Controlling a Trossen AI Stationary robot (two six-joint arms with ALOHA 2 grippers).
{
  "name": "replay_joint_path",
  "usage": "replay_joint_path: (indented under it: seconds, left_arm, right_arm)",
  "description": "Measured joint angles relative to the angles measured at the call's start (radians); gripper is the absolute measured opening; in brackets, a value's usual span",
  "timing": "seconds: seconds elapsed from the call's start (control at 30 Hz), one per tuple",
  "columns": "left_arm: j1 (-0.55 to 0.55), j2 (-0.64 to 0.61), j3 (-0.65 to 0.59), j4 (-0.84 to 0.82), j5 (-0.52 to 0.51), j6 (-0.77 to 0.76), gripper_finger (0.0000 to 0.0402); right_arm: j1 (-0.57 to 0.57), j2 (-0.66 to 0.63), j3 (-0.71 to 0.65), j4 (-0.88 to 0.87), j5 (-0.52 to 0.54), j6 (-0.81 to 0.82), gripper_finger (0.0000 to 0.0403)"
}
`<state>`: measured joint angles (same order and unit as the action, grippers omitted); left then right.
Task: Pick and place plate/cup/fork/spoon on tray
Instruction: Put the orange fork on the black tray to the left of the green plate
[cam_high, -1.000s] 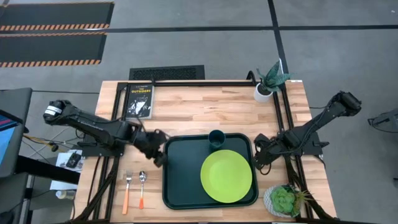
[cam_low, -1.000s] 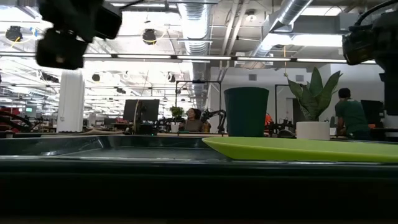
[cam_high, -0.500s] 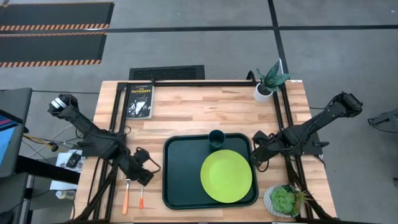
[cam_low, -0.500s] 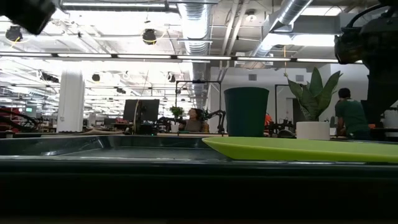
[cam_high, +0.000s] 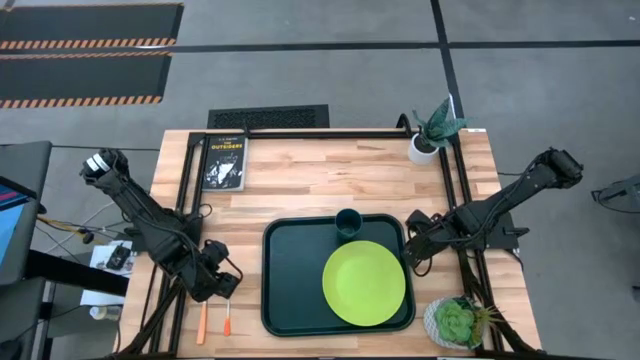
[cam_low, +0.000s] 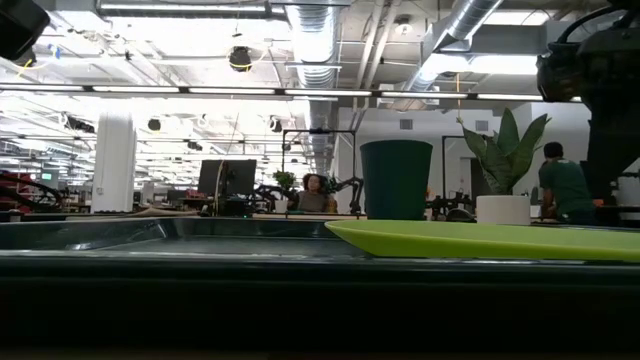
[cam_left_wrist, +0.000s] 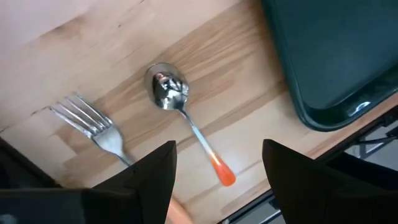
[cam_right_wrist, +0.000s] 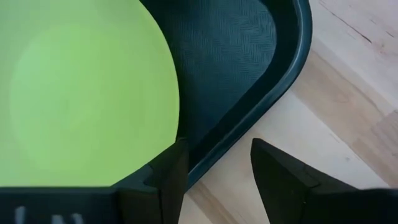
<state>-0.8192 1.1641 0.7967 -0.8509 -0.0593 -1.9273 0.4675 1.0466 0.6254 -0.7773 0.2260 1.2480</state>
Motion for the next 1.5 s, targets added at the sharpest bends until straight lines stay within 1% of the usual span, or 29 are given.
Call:
replay_joint_path:
  seconds: [0.23,0.43,0.53,0.83,1.07,1.3,1.5]
  left_arm:
    - [0.0,0.0,0.0,0.0,-0.009,0.062,0.0224]
    - [0.0,0.0,0.0,0.0,-0.108,0.101,0.0224]
    - [0.001,0.0,0.0,-0.012,-0.134,0.101,0.0224]
    - [0.0,0.0,0.0,-0.12,-0.13,0.065,0.0224]
    - [0.0,0.0,0.0,-0.133,-0.133,0.137,0.0224]
    - [0.0,0.0,0.0,-0.155,-0.158,0.145,0.0224]
    - [0.0,0.0,0.0,-0.168,-0.158,0.152,0.0224]
  right_arm:
    - [0.0,0.0,0.0,0.004,0.0,0.0,0.0194]
    - [0.0,0.0,0.0,0.004,0.0,0.0,0.0194]
    - [0.0,0.0,0.0,0.004,0.0,0.0,0.0195]
    - [-0.027,0.0,0.0,0.012,0.0,0.0,0.0185]
    - [-0.075,0.0,0.0,0.015,0.005,0.0,0.0182]
    - [-0.117,0.0,0.0,0.044,0.011,0.0,0.0183]
    - [-0.124,0.0,0.0,0.094,0.011,0.009,0.0177]
